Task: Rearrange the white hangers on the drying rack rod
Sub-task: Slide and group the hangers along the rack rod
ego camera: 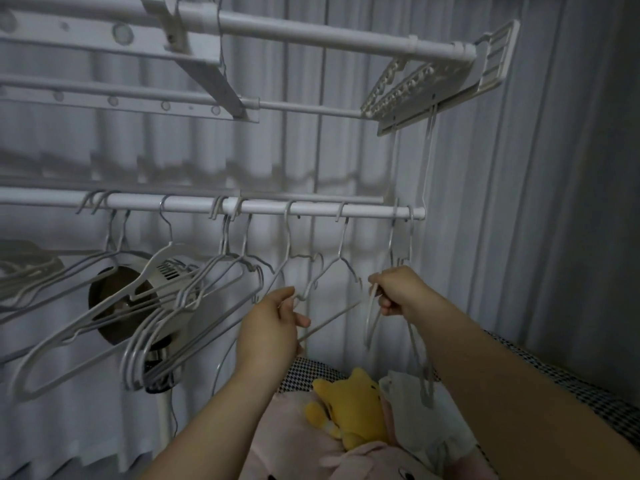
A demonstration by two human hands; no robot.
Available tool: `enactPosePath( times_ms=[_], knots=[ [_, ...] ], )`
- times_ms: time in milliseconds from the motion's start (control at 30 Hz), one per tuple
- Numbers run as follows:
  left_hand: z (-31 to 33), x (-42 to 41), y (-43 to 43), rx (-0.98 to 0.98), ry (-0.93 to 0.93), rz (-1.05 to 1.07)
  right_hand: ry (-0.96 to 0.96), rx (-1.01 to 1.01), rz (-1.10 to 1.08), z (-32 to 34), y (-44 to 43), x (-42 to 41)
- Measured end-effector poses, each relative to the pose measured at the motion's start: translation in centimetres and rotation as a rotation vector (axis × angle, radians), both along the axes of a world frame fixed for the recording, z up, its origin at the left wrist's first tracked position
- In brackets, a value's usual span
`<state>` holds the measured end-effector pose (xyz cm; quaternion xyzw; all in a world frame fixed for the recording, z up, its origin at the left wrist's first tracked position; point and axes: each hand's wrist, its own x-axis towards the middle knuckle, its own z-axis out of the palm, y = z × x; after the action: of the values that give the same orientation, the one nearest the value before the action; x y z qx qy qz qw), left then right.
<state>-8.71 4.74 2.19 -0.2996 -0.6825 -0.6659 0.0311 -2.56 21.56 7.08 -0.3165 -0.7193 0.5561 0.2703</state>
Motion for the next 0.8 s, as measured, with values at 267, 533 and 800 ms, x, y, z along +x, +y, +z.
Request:
enactPosePath(
  times_ms=[267, 533, 800],
  knots=[
    [-1.5, -1.1, -1.2, -0.073, 0.119, 0.084, -0.017, -0.066, 0.068, 1.9, 0.8, -0.3],
    [-1.9, -1.4, -2.2, -0.117, 0.057, 0.045, -0.066, -0.145, 0.208, 0.3, -0.4, 1.3],
    [-3.4, 1.4, -3.5, -0.358, 0.140, 0.047, -0.137, -0.170, 0.378, -2.1, -0.1, 6.6]
  ],
)
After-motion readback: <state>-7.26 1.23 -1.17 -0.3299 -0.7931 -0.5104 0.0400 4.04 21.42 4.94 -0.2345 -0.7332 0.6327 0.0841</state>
